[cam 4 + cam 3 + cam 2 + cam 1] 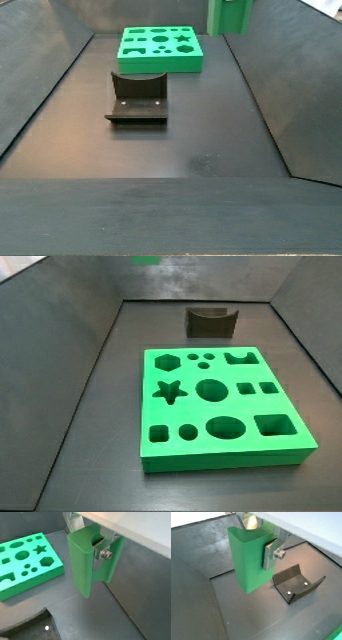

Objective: Pick up the arch object. Move up. Rotate the arch object. Move to above the board. Insert the arch object.
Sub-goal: Rotate the arch object.

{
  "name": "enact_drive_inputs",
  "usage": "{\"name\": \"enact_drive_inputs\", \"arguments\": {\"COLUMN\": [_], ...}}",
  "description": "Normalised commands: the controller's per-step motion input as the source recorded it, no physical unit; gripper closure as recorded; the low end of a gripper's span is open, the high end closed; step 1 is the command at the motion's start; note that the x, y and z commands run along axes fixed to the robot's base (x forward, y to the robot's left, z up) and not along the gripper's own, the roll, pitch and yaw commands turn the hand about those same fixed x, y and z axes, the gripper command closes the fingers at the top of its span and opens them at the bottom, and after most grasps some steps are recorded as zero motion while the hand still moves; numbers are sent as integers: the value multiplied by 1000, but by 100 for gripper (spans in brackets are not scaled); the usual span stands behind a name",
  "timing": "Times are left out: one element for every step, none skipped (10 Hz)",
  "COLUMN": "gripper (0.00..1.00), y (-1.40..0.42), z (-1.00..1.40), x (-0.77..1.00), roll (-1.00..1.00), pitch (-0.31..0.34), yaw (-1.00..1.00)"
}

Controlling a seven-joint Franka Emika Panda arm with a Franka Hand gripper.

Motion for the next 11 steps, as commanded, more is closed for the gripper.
{"name": "enact_drive_inputs", "arguments": {"gripper": [100, 100, 100, 100, 100, 100, 100, 100, 100, 100, 100], "y": [3, 4, 4, 4, 4, 0, 1, 4, 11, 10, 12], "z": [0, 0, 0, 0, 0, -1000, -1000, -1000, -1000, -1000, -1000], "x": [0, 0, 0, 0, 0, 0, 9, 14, 13, 14, 14], "roll": [-75, -80, -80, -80, -80, -280, -278, -270, -209, -195, -190], "pitch": [-15, -17, -17, -17, -17, -17, -36, -39, -40, -49, -53], "yaw": [-1000, -817, -499, -377, -208, -116, -56, -47, -38, -36, -36]}}
